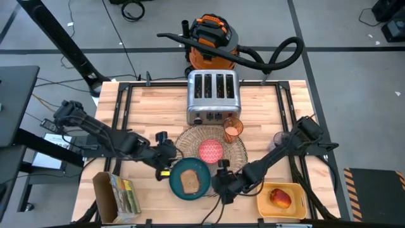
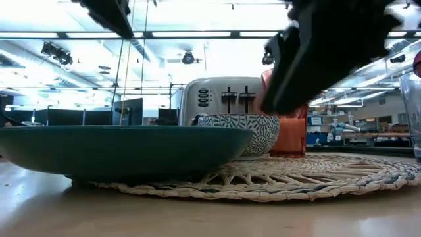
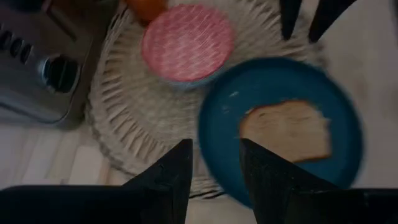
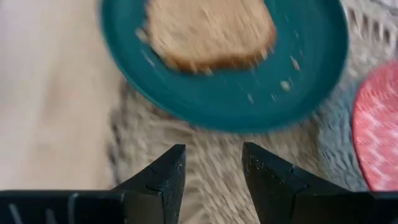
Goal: Arrange a breakfast setting
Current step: Adjust the blue plate on the brown placemat
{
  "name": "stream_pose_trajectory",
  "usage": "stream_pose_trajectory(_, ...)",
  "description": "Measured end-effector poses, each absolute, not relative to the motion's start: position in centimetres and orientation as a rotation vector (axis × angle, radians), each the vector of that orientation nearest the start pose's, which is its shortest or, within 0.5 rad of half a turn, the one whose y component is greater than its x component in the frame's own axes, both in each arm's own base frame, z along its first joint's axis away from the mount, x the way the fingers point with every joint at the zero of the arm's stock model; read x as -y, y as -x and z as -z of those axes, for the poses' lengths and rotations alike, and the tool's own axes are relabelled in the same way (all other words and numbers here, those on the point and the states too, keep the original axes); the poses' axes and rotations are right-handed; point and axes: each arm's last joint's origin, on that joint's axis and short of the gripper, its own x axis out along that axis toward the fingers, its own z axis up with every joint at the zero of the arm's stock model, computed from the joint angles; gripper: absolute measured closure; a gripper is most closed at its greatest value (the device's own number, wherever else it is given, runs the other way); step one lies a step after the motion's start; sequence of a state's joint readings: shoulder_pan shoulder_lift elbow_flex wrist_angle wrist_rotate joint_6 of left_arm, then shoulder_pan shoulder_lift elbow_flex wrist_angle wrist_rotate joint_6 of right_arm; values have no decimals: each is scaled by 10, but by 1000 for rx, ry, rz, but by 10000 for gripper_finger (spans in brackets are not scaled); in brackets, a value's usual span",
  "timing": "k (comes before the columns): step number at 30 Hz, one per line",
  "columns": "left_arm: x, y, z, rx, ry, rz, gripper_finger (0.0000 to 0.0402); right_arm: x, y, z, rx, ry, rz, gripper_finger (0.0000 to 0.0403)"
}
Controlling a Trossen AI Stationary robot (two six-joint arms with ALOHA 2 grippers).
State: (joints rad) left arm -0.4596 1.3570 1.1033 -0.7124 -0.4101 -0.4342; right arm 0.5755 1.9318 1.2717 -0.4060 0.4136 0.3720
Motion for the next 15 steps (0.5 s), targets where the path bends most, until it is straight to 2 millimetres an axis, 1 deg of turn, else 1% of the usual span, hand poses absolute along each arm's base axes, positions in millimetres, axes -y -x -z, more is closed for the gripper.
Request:
stream_pose_trajectory(3, 103, -253, -274, -886, -1, -176, 262, -198, -337, -154, -968, 182, 57, 238)
stream_pose_trajectory(7, 100, -256, -269, -921, -9, -192, 262, -191, -345, -141, -995, 165, 57, 238)
stream_pose_trajectory(12, 102, -254, -269, -927, -6, -181, 262, -190, -348, -143, -969, 154, 48, 238)
stream_pose_trajectory(15, 104, -253, -269, -928, -10, -175, 262, -193, -351, -144, -949, 132, -8, 238)
